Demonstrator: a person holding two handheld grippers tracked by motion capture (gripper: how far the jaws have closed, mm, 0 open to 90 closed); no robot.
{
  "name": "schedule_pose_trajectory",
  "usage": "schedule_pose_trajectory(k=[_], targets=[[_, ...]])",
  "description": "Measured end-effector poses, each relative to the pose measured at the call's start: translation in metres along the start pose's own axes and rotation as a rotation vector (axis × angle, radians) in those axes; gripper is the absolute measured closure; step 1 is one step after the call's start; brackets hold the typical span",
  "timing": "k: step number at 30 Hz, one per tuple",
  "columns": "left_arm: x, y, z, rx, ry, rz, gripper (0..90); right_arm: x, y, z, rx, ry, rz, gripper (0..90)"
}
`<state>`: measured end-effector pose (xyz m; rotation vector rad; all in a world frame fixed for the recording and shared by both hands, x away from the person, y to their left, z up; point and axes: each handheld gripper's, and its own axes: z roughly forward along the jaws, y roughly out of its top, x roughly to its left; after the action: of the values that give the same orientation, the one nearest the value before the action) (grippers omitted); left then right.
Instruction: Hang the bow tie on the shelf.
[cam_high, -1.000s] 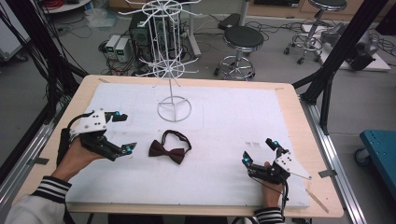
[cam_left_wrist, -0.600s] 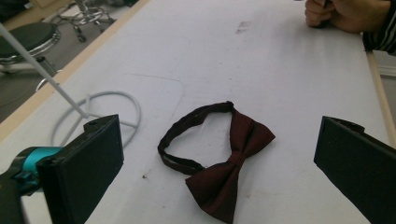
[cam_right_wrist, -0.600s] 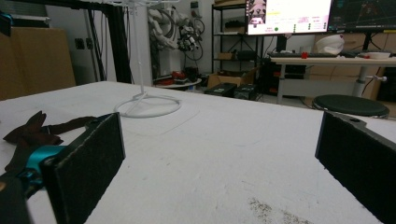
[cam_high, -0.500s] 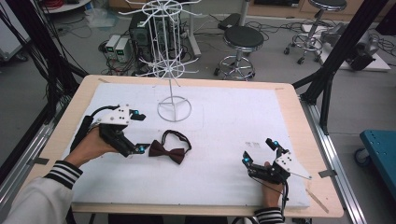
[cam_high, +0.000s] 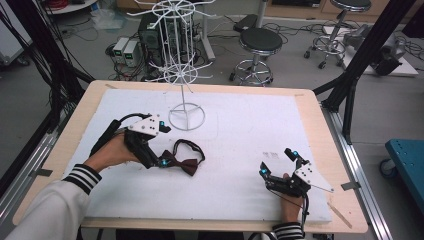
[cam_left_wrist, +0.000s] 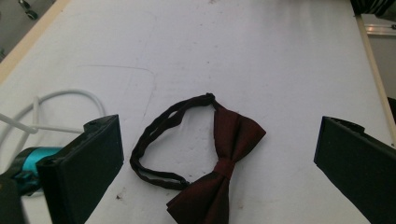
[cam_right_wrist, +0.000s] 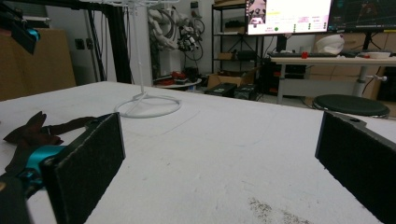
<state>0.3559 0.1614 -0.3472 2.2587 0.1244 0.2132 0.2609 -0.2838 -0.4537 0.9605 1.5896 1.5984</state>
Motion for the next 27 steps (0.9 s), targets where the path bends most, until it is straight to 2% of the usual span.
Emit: schedule_pose_trajectory(k=[5,14,15,19,27], targets=[[0.0,-0.001,0.01,0.026,-0.026,0.013,1.8,0.0,0.0,0.0,0.001,0.001,0.0,0.7],[0.001,-0.005,0.034,0.107,-0.065,0.027,1.8,0.0,0.0,0.0,0.0,0.001,0.0,0.7],[0.001,-0.005,0.036,0.122,-0.066,0.037,1.8,0.0,0.0,0.0,0.0,0.001,0.0,0.7],[0.0,-0.007,0.045,0.155,-0.082,0.03,1.8,0.0,0.0,0.0,0.0,0.001,0.0,0.7],[0.0,-0.011,0.059,0.217,-0.1,0.046,1.8,0.0,0.0,0.0,0.001,0.0,-0.001,0.7]])
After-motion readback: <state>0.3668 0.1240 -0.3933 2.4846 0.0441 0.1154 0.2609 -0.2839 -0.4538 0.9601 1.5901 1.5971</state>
